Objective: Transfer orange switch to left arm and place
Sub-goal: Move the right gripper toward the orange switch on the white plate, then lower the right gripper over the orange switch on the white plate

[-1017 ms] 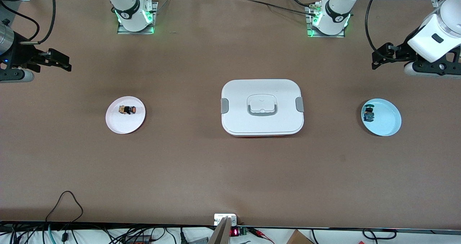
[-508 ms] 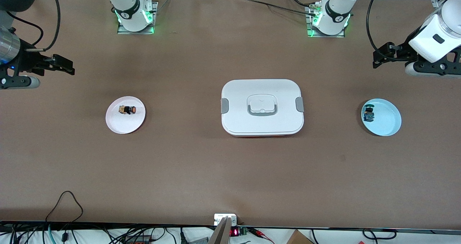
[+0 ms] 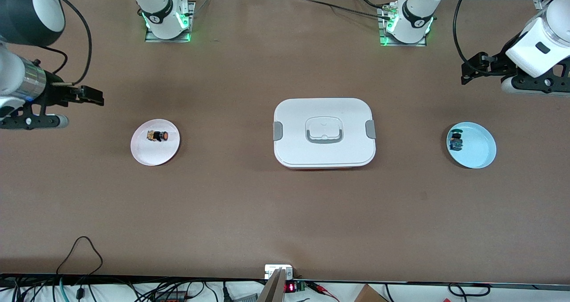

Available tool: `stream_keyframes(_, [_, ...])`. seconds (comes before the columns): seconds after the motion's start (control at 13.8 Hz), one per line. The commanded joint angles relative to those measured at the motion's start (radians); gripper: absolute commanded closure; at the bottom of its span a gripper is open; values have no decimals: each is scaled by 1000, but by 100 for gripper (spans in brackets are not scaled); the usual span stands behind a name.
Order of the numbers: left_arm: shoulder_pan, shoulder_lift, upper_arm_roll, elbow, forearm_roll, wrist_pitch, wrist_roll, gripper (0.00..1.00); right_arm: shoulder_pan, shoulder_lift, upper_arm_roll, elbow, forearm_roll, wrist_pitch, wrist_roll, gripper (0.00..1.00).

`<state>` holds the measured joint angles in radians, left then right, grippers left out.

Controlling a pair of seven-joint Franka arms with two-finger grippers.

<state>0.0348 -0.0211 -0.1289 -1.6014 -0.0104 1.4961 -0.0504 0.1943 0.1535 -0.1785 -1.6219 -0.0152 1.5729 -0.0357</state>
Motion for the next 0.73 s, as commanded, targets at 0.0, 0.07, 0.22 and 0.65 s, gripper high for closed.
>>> stream_keyframes(0.0, [5,13,0,38,10,-16,27,0,13,44,-1,10,4,47,20,0])
stream_keyframes(0.07, [5,17,0,40,12,-10,27,0,20,63,-1,10,4,65,22,0])
stream_keyframes(0.22, [5,29,0,49,12,-2,27,0,30,99,-1,10,4,93,20,0])
stream_keyframes(0.65, [5,44,0,55,10,-2,27,0,77,155,1,-157,6,349,22,0])
